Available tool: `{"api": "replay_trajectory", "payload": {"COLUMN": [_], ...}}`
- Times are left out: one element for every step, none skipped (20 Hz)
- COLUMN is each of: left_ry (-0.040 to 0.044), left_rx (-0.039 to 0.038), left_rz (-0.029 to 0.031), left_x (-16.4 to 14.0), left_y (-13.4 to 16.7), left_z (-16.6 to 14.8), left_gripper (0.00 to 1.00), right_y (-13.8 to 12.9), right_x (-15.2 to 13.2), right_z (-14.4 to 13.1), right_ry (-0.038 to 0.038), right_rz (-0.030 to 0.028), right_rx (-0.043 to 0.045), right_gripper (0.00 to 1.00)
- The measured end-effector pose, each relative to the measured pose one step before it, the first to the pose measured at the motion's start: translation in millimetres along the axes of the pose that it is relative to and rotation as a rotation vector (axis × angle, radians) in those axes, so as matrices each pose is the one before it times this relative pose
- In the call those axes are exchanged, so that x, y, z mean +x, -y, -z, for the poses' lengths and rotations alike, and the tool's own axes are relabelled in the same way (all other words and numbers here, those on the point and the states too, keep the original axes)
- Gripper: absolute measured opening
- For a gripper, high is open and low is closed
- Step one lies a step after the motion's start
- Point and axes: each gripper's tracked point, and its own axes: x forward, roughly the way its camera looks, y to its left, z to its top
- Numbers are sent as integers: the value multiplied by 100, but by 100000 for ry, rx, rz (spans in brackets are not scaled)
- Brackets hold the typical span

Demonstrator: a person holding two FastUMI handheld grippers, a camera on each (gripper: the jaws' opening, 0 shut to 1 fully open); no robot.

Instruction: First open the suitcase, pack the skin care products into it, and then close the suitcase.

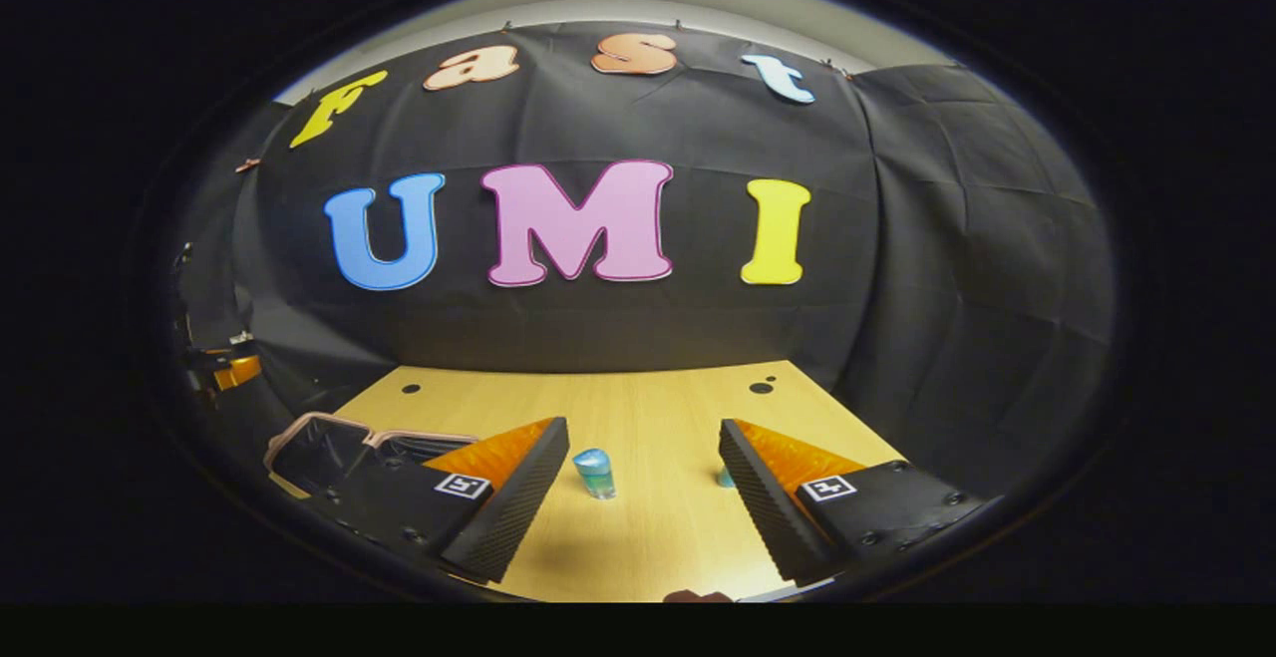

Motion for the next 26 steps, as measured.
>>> {"api": "replay_trajectory", "payload": {"left_ry": [1407,1276,2281,669,-957,-1239,-814,-248,-285,-530,-1381,-1479,-1566,-1776,-1781,-1689,-1857,-1854,-1206,-1915,-1133,-2312,-2551,-2260,-2096,-2387], "left_rx": [-1337,-151,-956,-1573,-650,1176,2482,2423,1366,956,752,96,-570,-544,-479,60,528,1053,1149,828,-51,105,726,739,518,170], "left_rz": [4666,2073,1988,4464,4931,2601,698,1111,2395,2911,2050,1935,1978,1784,944,810,466,419,248,-57,724,146,-1393,-856,-786,-327], "left_x": [-168,-393,-35,116,101,411,516,455,472,795,746,732,820,1006,1106,1029,1267,1265,1283,930,964,963,1086,1095,917,967], "left_y": [3030,2767,1967,2381,2821,2372,1972,1941,2316,2494,2166,1961,1990,2023,1644,1411,1353,1208,1047,822,889,625,186,66,-31,31], "left_z": [-266,-340,-22,-23,629,755,639,526,621,949,978,994,1054,1232,1168,1058,1207,954,729,722,682,825,999,874,735,689], "left_gripper": [97,97,97,97,98,99,99,99,98,98,98,98,98,98,98,98,98,98,98,98,98,98,98,98,98,98], "right_y": [752,520,433,423,418,486,461,336,94,79,64,-9,176,291,407,603,535,454,356,461,435,317,307,191,113,284], "right_x": [91,226,270,241,476,449,499,607,626,763,749,709,914,869,792,865,714,483,392,428,476,425,492,528,251,611], "right_z": [273,284,117,17,63,254,235,476,568,640,656,657,715,545,701,1023,639,665,572,432,612,496,494,510,395,735], "right_ry": [-170,-521,-127,351,20,-141,-110,-483,-986,-1097,-1294,-681,10,83,-273,-903,-660,-664,-620,-73,-711,-707,-582,-825,-897,-1366], "right_rz": [298,-204,-643,-649,-588,-714,-741,-1227,-1671,-1915,-2139,-2069,-1432,-1278,-1047,-634,-670,-904,-790,-784,-872,-814,-1000,-787,-527,86], "right_rx": [-2487,-1745,-1449,-1646,-1744,-1720,-1527,-1131,-516,222,616,402,-361,-892,-1172,-1395,-772,-234,-194,-522,-1207,-1106,-706,43,546,486], "right_gripper": [96,96,97,97,96,96,96,96,96,96,96,96,97,96,96,96,97,97,97,97,97,97,97,97,97,97]}}
